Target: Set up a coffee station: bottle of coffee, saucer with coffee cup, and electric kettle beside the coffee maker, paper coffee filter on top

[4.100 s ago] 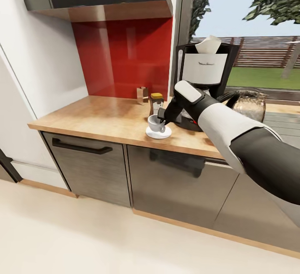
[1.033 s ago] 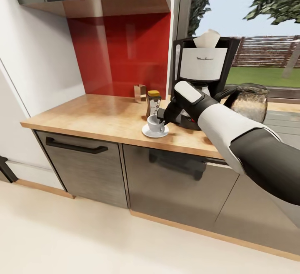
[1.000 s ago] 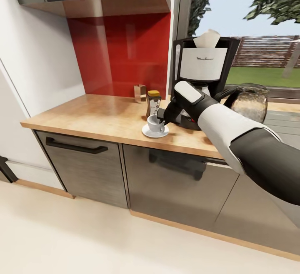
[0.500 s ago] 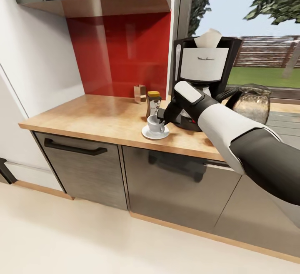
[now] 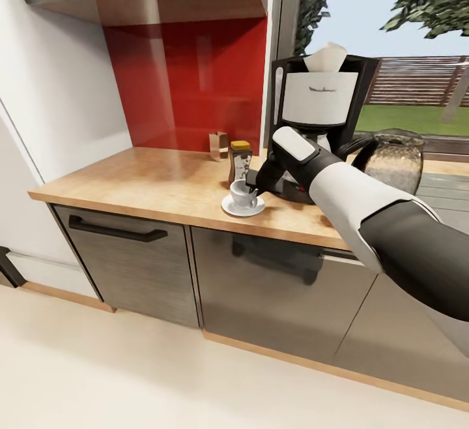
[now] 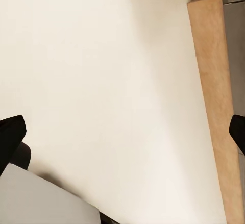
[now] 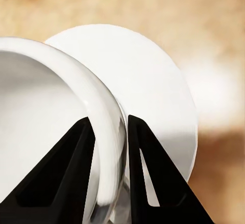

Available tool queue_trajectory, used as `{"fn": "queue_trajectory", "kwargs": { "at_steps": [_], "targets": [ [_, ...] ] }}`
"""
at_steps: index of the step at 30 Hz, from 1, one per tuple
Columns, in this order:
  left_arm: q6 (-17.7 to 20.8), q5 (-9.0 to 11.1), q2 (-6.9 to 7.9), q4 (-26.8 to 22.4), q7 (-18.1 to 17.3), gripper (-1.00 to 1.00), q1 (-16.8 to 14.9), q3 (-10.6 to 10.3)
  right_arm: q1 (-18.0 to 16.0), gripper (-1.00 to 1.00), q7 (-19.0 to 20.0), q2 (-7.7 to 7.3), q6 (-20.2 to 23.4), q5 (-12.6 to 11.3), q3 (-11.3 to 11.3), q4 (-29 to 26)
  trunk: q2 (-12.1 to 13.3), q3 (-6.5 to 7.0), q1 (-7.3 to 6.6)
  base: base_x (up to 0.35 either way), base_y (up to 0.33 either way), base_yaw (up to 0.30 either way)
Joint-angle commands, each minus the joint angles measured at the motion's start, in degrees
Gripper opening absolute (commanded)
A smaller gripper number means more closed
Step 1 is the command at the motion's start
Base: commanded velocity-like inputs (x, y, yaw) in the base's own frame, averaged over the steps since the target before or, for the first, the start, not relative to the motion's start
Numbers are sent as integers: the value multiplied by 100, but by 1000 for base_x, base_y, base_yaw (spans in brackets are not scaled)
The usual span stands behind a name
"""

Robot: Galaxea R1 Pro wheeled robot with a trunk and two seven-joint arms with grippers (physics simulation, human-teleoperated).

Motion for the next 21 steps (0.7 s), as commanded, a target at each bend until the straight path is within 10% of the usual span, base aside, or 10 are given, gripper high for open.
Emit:
{"fn": "queue_trajectory", "kwargs": {
  "at_steps": [1, 16, 17, 21],
  "targets": [
    [39, 47, 2, 1, -21, 100, -3, -23, -4, -100, -51, -2, 12, -64, 38, -6, -2, -6, -1, 0, 0, 0],
    [39, 47, 2, 1, -21, 100, -3, -23, -4, -100, -51, -2, 10, -64, 38, -7, -2, -6, -1, 0, 0, 0],
    [39, 47, 2, 1, -21, 100, -3, -23, -4, 100, -51, -2, 10, -64, 38, -7, -2, -6, -1, 0, 0, 0],
    [39, 47, 2, 1, -21, 100, -3, -23, -4, 100, -49, -2, 10, -64, 38, -6, -2, -6, -1, 0, 0, 0]
  ]
}}
